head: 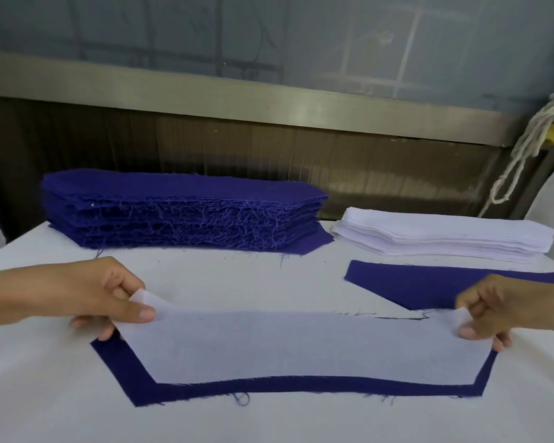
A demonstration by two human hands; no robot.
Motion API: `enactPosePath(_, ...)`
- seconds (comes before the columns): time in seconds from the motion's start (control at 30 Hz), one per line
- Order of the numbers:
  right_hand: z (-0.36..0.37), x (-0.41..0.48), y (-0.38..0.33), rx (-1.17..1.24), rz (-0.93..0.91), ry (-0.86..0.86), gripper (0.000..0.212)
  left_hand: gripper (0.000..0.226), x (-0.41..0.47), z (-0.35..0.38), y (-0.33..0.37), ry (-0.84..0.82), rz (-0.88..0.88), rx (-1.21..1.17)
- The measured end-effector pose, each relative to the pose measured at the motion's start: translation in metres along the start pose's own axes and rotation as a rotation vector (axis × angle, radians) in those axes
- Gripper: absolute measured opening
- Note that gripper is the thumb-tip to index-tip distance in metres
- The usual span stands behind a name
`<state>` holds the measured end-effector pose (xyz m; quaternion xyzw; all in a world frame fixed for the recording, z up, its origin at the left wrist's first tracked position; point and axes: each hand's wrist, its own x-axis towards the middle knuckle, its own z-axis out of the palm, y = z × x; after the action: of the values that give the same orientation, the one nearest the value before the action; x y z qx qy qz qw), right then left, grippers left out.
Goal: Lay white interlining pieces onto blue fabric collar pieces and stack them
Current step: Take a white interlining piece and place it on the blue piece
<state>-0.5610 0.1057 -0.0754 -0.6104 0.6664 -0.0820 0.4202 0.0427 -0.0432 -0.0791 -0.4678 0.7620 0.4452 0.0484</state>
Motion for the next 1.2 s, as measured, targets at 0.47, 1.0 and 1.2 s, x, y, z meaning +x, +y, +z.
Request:
enactPosePath(0.47, 0.010, -0.011, -0.020, 0.000, -0.049, 0.017, 0.038, 0.054, -0.006, 0.011, 0.014, 0.002, -0.004, 0.002)
enactPosePath(1.0, 0.010, -0.012, -0.019, 0.008, -0.021, 0.002, 0.034, 0.067, -0.003, 0.019, 0.012, 0.110, -0.096, -0.029)
enactPosePath(1.2, 0.011, -0.013, -0.019, -0.041, 0.012, 0.022, 0.041, 0.102, -0.010, 0.023, 0.021, 0.132, -0.145, 0.041)
